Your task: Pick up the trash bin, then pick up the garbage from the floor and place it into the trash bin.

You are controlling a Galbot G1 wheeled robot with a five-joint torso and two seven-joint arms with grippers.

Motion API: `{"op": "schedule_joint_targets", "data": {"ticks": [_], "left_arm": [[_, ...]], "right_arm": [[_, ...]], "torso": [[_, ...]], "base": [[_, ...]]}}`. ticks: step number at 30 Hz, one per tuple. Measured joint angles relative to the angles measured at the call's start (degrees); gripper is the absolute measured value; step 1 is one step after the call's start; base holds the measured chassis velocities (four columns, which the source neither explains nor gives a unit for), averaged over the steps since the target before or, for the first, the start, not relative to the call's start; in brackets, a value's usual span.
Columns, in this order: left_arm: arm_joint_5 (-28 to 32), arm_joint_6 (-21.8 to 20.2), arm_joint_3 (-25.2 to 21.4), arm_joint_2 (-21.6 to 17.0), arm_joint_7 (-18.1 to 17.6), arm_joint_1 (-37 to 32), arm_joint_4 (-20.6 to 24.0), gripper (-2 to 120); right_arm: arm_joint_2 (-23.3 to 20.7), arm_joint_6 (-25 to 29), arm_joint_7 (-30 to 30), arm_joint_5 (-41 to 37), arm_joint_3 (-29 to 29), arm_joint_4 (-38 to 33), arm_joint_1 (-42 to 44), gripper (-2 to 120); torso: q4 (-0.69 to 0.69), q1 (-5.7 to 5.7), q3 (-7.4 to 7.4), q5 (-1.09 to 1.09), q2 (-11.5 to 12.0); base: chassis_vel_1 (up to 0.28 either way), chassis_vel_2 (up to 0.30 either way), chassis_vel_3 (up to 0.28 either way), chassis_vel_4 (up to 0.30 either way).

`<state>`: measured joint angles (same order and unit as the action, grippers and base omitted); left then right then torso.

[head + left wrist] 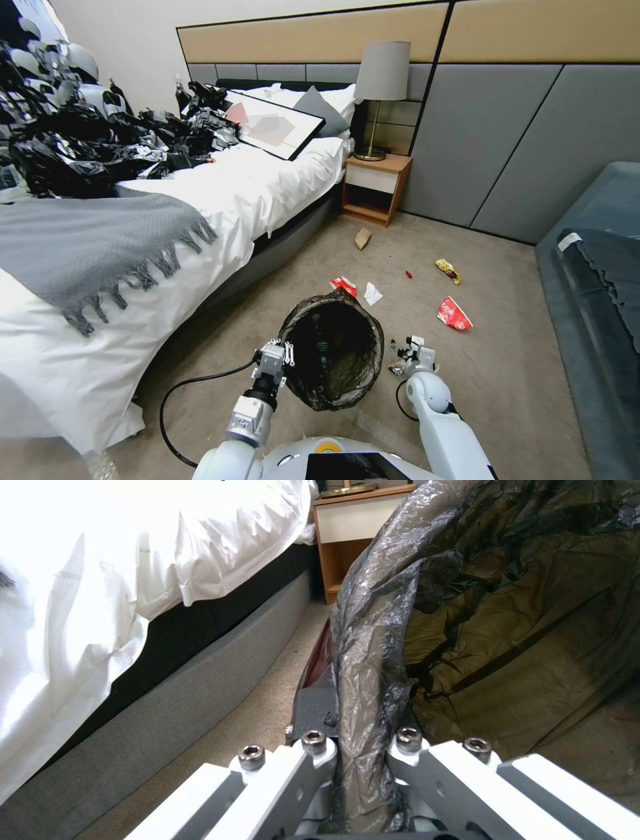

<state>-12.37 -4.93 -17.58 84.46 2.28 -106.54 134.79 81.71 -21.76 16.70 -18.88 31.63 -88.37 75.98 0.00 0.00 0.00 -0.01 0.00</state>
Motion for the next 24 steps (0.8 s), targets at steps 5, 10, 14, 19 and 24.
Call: {"op": "schedule_joint_targets", "data": {"ticks": [5, 10, 14, 19, 24], "left_arm": [[-0.1, 0.0, 0.0, 0.0, 0.0, 0.0, 0.0, 1], [-0.2, 0.0, 0.0, 0.1, 0.0, -0.1, 0.2, 1], [-0.3, 0.2, 0.0, 0.1, 0.0, -0.3, 0.2, 1], [-0.4, 0.3, 0.0, 0.1, 0.0, -0.3, 0.2, 1], [-0.5, 0.4, -0.1, 0.1, 0.0, -0.7, 0.4, 1]], "right_arm": [[0.1, 0.5, -0.1, 0.4, 0.3, 0.9, 0.0, 100], [0.3, 1.6, -0.4, 1.1, 0.6, 3.3, -0.4, 100], [0.6, 2.4, -0.6, 1.3, 0.7, 5.5, -1.1, 100], [0.8, 2.8, -0.6, 1.5, 0.8, 7.5, -2.1, 100], [1.1, 3.4, -0.9, 1.6, 1.0, 10.1, -3.3, 100]], "torso": [[0.0, 0.0, 0.0, 0.0, 0.0], [0.0, 0.0, 0.0, 0.0, 0.0], [0.0, 0.0, 0.0, 0.01, 0.0], [0.0, 0.0, 0.0, 0.0, 0.0], [0.0, 0.0, 0.0, 0.0, 0.0]], "base": [[0.0, 0.0, 0.0, 0.0], [0.0, 0.0, 0.0, 0.0], [0.0, 0.0, 0.0, 0.0], [0.0, 0.0, 0.0, 0.0], [0.0, 0.0, 0.0, 0.0]]}}
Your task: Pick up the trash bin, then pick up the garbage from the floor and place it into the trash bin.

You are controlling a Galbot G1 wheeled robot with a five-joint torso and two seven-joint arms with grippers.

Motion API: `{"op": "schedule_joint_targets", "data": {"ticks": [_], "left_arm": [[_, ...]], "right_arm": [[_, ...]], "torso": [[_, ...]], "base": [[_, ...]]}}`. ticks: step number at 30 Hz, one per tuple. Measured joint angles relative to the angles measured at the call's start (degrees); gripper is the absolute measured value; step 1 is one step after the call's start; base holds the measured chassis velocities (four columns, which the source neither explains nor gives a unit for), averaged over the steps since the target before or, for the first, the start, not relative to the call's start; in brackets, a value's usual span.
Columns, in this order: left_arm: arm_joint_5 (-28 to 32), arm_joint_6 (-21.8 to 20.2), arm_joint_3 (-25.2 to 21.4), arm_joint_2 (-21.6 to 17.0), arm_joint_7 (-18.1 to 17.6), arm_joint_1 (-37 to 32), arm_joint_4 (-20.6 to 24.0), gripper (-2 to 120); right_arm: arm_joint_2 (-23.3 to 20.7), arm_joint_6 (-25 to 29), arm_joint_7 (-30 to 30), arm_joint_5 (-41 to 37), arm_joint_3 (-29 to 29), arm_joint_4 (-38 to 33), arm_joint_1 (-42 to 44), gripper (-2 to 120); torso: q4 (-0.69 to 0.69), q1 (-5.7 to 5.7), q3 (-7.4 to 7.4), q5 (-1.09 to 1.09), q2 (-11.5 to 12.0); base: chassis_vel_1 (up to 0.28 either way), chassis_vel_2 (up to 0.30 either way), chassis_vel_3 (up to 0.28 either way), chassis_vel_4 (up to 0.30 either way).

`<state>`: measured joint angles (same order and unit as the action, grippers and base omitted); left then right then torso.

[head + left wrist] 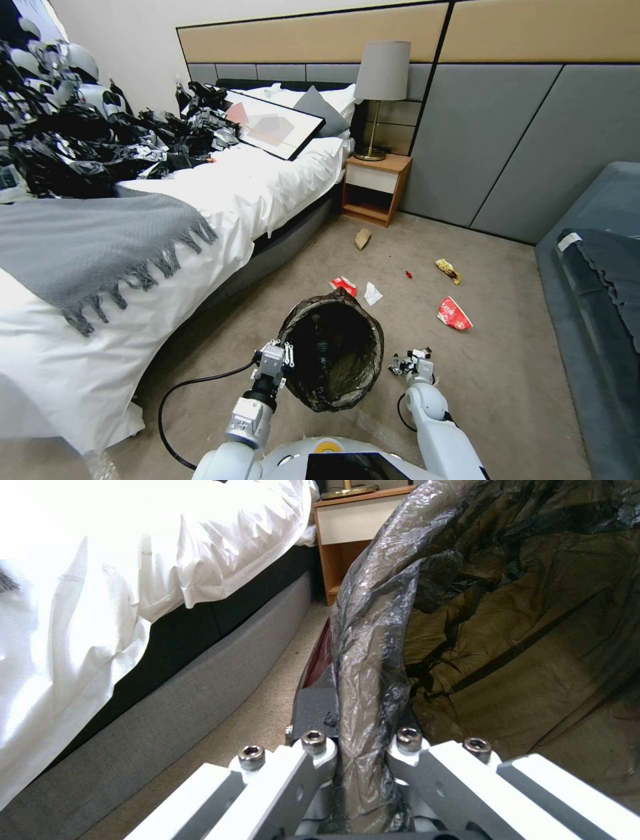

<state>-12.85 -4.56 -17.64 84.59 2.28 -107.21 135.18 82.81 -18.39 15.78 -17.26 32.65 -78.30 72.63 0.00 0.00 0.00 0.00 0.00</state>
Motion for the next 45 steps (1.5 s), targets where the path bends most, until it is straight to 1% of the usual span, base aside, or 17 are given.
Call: {"op": "schedule_joint_targets", "data": {"ticks": [9, 15, 16, 19, 21, 23, 24, 25, 27, 28, 30, 32, 35, 36, 38, 39, 45], "left_arm": [[-0.1, 0.1, -0.2, 0.0, 0.0, -0.2, 0.3, 1], [-0.1, 0.2, -0.4, 0.0, 0.0, -0.2, 0.4, 1], [-0.1, 0.2, -0.4, 0.0, 0.0, -0.2, 0.4, 1], [-0.1, 0.3, -0.3, 0.0, 0.0, -0.2, 0.4, 1], [-0.1, 0.3, -0.3, 0.0, 0.0, -0.2, 0.4, 1], [-0.1, 0.3, -0.3, 0.0, 0.0, -0.2, 0.4, 1], [-0.1, 0.3, -0.3, 0.0, 0.0, -0.1, 0.4, 1], [-0.1, 0.3, -0.3, 0.0, 0.0, -0.1, 0.4, 1], [-0.1, 0.3, -0.3, 0.0, 0.0, -0.1, 0.4, 1], [-0.1, 0.3, -0.3, 0.0, 0.0, -0.1, 0.4, 1], [-0.1, 0.3, -0.3, 0.0, 0.0, -0.1, 0.4, 1], [-0.1, 0.3, -0.3, 0.0, 0.0, -0.1, 0.4, 1], [0.0, 0.3, -0.3, 0.0, 0.0, -0.1, 0.4, 1], [0.0, 0.4, -0.3, 0.0, 0.0, -0.1, 0.4, 1], [0.0, 0.4, -0.3, 0.0, 0.0, -0.1, 0.4, 1], [0.0, 0.4, -0.3, 0.0, 0.0, -0.1, 0.4, 1], [0.0, 0.5, -0.2, 0.0, 0.0, -0.1, 0.4, 1]], "right_arm": [[0.6, 0.9, -1.2, -0.3, 0.2, 3.7, -1.3, 98], [0.6, 2.1, -2.5, -0.2, 0.6, 4.8, -1.3, 88], [0.6, 2.4, -2.7, -0.2, 0.8, 5.0, -1.3, 82], [0.5, 2.8, -3.0, -0.2, 0.9, 5.2, -1.2, 76], [0.4, 3.1, -3.3, -0.2, 1.1, 5.2, -1.1, 64], [0.4, 3.2, -3.4, -0.2, 1.1, 5.2, -1.1, 62], [0.4, 3.2, -3.4, -0.2, 1.1, 5.2, -1.1, 53], [0.4, 3.2, -3.4, -0.2, 1.1, 5.2, -1.1, 53], [0.4, 3.4, -3.5, -0.2, 1.2, 5.2, -1.2, 47], [0.4, 3.5, -3.5, -0.2, 1.2, 5.2, -1.2, 40], [0.4, 3.6, -3.5, -0.1, 1.2, 5.2, -1.3, 37], [0.4, 4.2, -3.8, 0.5, 1.2, 5.5, -1.2, 25], [0.5, 4.5, -3.9, 0.7, 1.2, 5.6, -1.2, 19], [0.5, 4.7, -4.0, 0.8, 1.2, 5.7, -1.2, 10], [0.4, 4.9, -4.0, 0.8, 1.2, 5.7, -1.2, 7], [0.4, 5.0, -4.0, 0.8, 1.3, 5.8, -1.2, 1], [0.3, 5.7, -4.1, 1.0, 1.3, 5.9, -1.2, 0]], "torso": [[0.0, 0.0, 0.0, 0.0, 0.0], [-0.01, 0.0, 0.0, 0.0, 0.0], [0.0, 0.0, 0.0, 0.0, 0.0], [0.0, 0.0, 0.0, 0.0, 0.0], [-0.01, 0.0, 0.0, 0.0, 0.0], [-0.01, 0.0, 0.0, 0.0, 0.0], [-0.01, 0.0, 0.0, 0.0, 0.0], [-0.01, 0.0, 0.0, 0.0, 0.0], [0.0, 0.0, 0.0, 0.0, 0.0], [-0.01, 0.0, 0.0, 0.0, 0.0], [0.0, 0.0, 0.0, 0.0, 0.0], [0.0, 0.0, 0.0, 0.0, 0.0], [-0.01, 0.0, 0.0, 0.0, 0.0], [0.0, 0.0, 0.0, 0.0, 0.0], [0.0, 0.0, 0.0, 0.0, 0.0], [0.0, 0.0, 0.0, 0.0, 0.0], [-0.01, 0.0, 0.0, 0.0, 0.0]], "base": [[0.0, 0.0, 0.0, 0.0], [0.0, 0.0, 0.0, 0.0], [0.0, 0.0, 0.0, 0.0], [0.0, 0.0, 0.0, 0.0], [0.0, 0.0, 0.0, 0.0], [0.0, 0.0, 0.0, 0.0], [0.0, 0.0, 0.0, 0.0], [0.0, 0.0, 0.0, 0.0], [0.0, 0.0, 0.0, 0.0], [0.0, 0.0, 0.0, 0.0], [0.0, 0.0, 0.0, 0.0], [0.0, 0.0, 0.0, 0.0], [0.0, 0.0, 0.0, 0.0], [0.0, 0.0, 0.0, 0.0], [0.0, 0.0, 0.0, 0.0], [0.0, 0.0, 0.0, 0.0], [0.0, 0.0, 0.0, 0.0]]}}
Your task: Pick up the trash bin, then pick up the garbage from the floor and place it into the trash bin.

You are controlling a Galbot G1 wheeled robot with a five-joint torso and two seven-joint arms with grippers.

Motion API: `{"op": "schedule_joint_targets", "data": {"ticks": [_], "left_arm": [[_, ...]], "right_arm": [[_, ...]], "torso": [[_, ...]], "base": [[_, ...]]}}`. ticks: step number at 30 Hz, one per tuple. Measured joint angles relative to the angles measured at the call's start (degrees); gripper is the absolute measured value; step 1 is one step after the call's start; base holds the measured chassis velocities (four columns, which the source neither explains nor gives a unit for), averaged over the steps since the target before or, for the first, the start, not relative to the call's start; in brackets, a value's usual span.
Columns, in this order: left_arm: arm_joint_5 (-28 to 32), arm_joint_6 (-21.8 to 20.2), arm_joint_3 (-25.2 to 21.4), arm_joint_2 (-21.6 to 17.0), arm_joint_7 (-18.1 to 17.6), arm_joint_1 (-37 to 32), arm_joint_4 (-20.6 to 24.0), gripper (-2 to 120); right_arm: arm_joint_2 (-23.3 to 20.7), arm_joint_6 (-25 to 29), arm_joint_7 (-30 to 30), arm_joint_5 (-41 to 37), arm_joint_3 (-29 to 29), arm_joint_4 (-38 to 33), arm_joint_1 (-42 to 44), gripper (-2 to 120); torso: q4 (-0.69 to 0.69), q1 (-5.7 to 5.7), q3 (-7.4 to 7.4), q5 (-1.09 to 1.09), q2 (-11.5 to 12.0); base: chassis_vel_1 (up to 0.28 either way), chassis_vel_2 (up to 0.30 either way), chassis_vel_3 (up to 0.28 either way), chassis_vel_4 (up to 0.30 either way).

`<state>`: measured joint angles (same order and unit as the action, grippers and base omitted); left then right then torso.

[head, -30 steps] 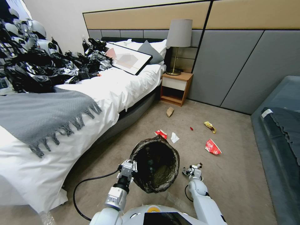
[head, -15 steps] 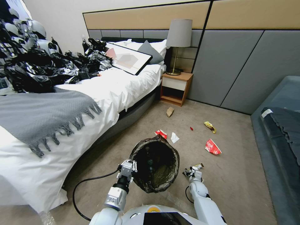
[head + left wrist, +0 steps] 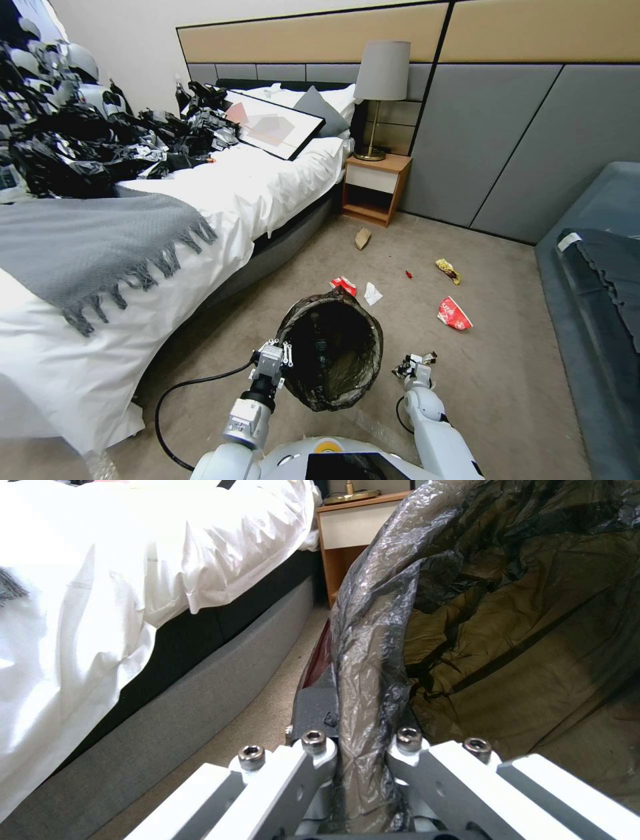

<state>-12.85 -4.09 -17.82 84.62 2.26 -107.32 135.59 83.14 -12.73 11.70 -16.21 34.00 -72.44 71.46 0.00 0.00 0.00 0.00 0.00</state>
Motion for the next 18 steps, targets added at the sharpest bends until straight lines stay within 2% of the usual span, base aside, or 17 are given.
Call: {"op": "schedule_joint_targets", "data": {"ticks": [12, 18], "left_arm": [[0.0, 0.2, 0.0, 0.0, 0.0, 0.1, 0.0, 1], [0.0, 0.3, 0.1, 0.0, 0.0, 0.2, -0.1, 1]], "right_arm": [[0.0, 2.1, -0.1, 2.4, 0.2, -0.2, 0.0, 0], [0.0, 3.1, -0.1, 3.3, 0.1, -5.4, 2.0, 0]], "torso": [[0.0, 0.0, 0.0, 0.0, 0.0], [0.0, 0.0, 0.0, -0.01, 0.0]], "base": [[0.0, 0.0, 0.0, 0.0], [0.0, 0.0, 0.0, 0.0]]}}
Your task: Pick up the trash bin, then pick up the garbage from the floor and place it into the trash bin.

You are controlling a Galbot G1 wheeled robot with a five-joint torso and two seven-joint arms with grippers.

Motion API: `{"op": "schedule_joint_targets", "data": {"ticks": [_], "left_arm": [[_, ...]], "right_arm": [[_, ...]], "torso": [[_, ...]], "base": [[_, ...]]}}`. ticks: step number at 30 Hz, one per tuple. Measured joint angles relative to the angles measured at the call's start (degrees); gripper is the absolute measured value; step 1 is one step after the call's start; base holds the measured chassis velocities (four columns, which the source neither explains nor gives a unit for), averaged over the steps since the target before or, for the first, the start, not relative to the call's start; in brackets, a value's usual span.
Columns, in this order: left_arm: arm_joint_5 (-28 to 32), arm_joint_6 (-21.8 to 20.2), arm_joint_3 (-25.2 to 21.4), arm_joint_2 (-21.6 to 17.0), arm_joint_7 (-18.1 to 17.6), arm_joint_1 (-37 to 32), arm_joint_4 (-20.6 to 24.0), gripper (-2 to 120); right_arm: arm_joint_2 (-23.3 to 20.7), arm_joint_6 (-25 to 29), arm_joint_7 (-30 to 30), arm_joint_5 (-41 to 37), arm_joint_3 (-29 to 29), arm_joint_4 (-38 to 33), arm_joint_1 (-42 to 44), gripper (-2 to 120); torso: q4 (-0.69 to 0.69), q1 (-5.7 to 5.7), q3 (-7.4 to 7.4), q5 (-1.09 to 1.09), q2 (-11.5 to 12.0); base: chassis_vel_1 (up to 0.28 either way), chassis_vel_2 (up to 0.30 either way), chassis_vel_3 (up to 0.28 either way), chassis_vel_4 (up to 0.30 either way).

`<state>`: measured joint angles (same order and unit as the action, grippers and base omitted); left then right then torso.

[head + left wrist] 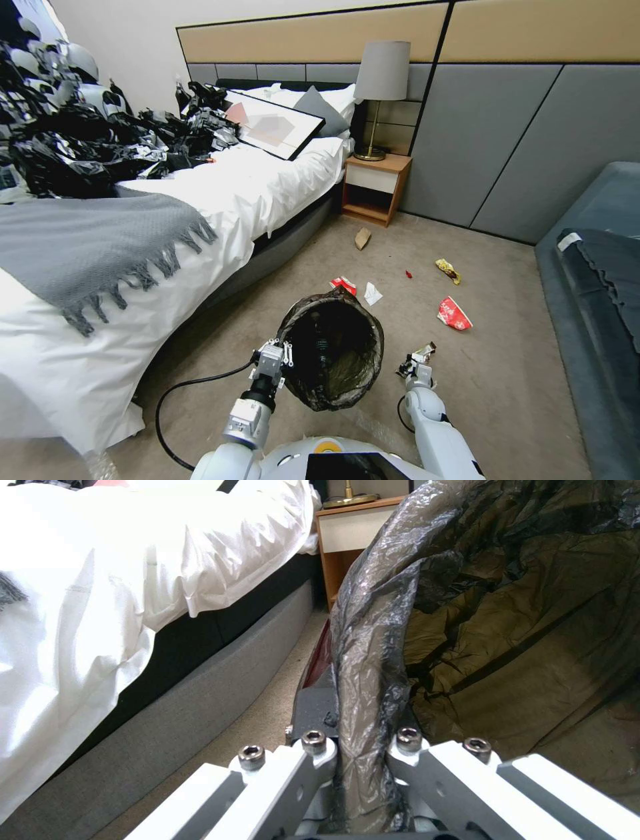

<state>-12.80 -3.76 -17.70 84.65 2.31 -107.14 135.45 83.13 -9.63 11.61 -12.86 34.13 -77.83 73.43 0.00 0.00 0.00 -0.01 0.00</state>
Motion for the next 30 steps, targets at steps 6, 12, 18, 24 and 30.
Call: {"op": "schedule_joint_targets", "data": {"ticks": [6, 12, 18, 24, 30], "left_arm": [[-0.1, 0.0, 0.2, 0.1, 0.0, 0.1, -0.1, 1], [-0.1, 0.1, 0.1, 0.1, 0.0, 0.0, -0.1, 1], [-0.1, 0.1, 0.2, 0.1, 0.0, 0.0, -0.1, 1], [-0.2, 0.1, 0.2, 0.1, 0.0, 0.0, -0.1, 1], [-0.3, 0.1, 0.2, 0.1, 0.1, 0.0, -0.2, 1]], "right_arm": [[0.3, 0.4, -0.2, 0.9, -0.2, -3.8, 1.4, 0], [0.4, 0.9, -0.4, 1.4, -0.3, -4.4, 1.7, 0], [0.4, 1.3, -0.5, 1.5, -0.2, -4.4, 2.0, 0], [0.3, 1.5, -0.7, 1.5, -0.2, -4.3, 1.8, 0], [0.4, 1.7, -0.7, 1.6, -0.3, -4.0, 1.7, 0]], "torso": [[0.0, 0.0, 0.0, 0.01, 0.0], [0.0, 0.0, 0.0, 0.01, 0.0], [0.0, 0.0, 0.0, 0.01, 0.0], [0.0, 0.0, 0.0, 0.01, 0.0], [0.0, 0.0, 0.0, 0.01, 0.0]], "base": [[0.0, 0.0, 0.0, 0.0], [0.0, 0.0, 0.0, 0.0], [0.0, 0.0, 0.0, 0.0], [0.0, 0.0, 0.0, 0.0], [0.0, 0.0, 0.0, 0.0]]}}
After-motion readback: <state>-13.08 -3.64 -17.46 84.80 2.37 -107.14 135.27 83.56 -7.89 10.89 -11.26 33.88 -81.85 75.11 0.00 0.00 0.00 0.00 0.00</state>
